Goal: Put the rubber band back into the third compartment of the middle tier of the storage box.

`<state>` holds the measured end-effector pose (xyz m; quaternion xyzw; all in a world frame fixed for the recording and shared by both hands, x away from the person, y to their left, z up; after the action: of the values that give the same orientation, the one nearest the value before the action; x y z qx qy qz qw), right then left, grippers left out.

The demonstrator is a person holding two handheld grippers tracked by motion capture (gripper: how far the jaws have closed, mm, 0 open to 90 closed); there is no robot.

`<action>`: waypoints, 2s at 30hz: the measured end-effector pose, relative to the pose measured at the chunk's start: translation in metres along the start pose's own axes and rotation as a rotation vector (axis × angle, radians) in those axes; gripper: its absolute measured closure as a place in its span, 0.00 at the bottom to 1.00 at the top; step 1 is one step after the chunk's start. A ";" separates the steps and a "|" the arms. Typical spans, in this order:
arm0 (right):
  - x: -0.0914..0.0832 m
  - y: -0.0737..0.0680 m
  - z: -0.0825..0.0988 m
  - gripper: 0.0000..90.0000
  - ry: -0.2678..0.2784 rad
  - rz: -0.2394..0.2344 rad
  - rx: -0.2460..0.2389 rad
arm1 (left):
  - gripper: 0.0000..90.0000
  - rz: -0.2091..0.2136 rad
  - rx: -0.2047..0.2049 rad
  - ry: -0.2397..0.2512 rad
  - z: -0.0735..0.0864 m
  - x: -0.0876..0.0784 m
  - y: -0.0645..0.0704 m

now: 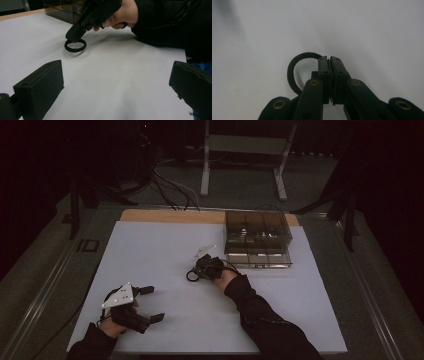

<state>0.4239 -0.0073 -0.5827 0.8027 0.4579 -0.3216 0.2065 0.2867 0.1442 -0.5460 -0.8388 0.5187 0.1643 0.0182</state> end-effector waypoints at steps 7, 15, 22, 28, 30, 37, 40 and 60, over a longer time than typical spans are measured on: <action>-0.012 -0.002 -0.009 0.98 0.010 -0.003 -0.018 | 0.01 -0.002 -0.003 -0.003 0.001 0.000 -0.001; -0.025 0.006 -0.010 0.98 0.016 0.016 -0.012 | 0.01 -0.002 -0.002 -0.002 0.000 0.000 -0.001; -0.038 0.012 -0.014 0.98 0.025 0.021 -0.001 | 0.01 -0.001 -0.004 0.000 0.000 0.001 -0.001; -0.051 0.017 -0.015 0.98 0.023 0.031 0.005 | 0.01 -0.009 -0.002 0.002 0.000 0.000 -0.002; -0.055 0.020 -0.014 0.98 0.024 0.042 0.005 | 0.01 -0.008 -0.003 0.002 -0.001 0.001 -0.002; -0.067 0.026 -0.015 0.98 0.038 0.050 0.021 | 0.01 -0.007 -0.001 0.003 -0.001 0.001 -0.001; -0.076 0.029 -0.016 0.98 0.038 0.063 0.016 | 0.01 -0.007 -0.002 0.002 -0.001 0.001 -0.001; -0.117 0.057 -0.003 0.98 0.047 0.125 0.055 | 0.01 -0.006 0.000 -0.002 -0.001 0.002 0.000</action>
<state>0.4307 -0.1044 -0.4959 0.8424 0.4027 -0.3015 0.1930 0.2880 0.1427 -0.5460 -0.8402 0.5162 0.1649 0.0190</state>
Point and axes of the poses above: each handheld gripper's, and its own axes: x roughly forward along the jaws, z roughly out of its underside, y roughly to its right, the point moved 9 cm from there along x, roughly forward along the jaws, and after that the axes turned 5 degrees about y, right-handed, at the moved point
